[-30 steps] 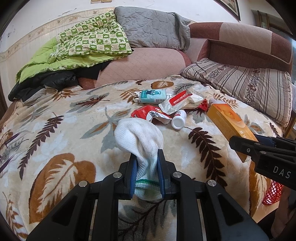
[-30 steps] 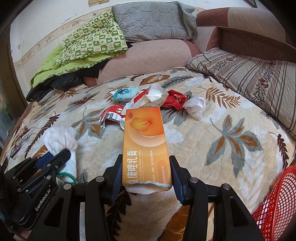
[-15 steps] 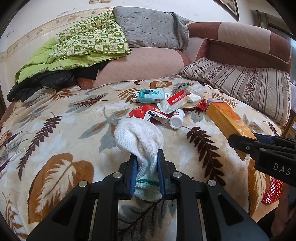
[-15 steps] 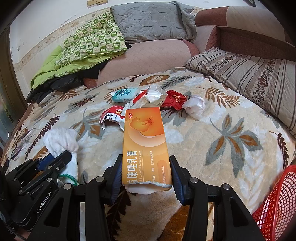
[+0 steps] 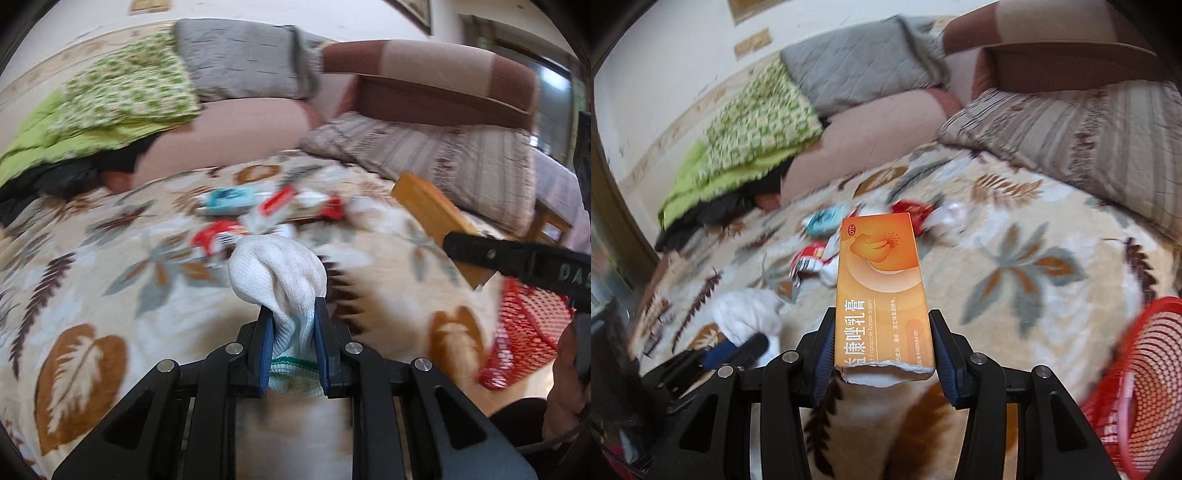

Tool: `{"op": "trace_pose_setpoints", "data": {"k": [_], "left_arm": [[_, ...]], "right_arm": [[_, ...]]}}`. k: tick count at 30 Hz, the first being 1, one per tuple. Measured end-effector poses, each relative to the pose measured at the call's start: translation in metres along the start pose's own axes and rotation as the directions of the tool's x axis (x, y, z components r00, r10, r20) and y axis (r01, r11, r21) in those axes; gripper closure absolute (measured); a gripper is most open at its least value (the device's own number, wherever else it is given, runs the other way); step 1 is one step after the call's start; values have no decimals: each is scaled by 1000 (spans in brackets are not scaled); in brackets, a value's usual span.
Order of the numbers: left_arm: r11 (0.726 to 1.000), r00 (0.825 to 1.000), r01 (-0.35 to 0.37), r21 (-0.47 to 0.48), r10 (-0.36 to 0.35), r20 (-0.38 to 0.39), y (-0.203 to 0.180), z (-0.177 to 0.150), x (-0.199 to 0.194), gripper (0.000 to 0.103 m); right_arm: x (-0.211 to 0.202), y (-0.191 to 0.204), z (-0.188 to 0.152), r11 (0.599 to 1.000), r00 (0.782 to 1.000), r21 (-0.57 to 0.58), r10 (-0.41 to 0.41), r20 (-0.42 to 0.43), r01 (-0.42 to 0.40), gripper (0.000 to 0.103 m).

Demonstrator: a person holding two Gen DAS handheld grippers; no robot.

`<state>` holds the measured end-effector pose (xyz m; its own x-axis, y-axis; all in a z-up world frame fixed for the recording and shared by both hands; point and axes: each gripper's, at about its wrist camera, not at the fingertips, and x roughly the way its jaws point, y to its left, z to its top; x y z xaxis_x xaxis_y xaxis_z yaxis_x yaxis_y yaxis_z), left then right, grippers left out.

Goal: Collect trash
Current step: 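Carry the white sock and orange box toward the red wastebasket, then open both tools over the red wastebasket to drop sock and box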

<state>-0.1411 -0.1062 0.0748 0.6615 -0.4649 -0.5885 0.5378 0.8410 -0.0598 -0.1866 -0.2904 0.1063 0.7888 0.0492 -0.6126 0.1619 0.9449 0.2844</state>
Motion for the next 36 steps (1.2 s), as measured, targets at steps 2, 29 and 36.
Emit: {"op": "trace_pose_setpoints", "data": {"k": [2,29,36], "left_arm": [[999,999,44,21,-44,5,-20,9,-3,84],[845,851,514,149,-480,-212,-266,54,31,49],[919,911,389,56,-375,-172,-174,44,20,46]], "right_arm": [[-25,-25,1,999,999,29,-30,25,29,52],[-163,-248,-39,857,952,461,-297,77,230,38],[-138,-198,-30,920,976,352,-207,63,172,38]]}}
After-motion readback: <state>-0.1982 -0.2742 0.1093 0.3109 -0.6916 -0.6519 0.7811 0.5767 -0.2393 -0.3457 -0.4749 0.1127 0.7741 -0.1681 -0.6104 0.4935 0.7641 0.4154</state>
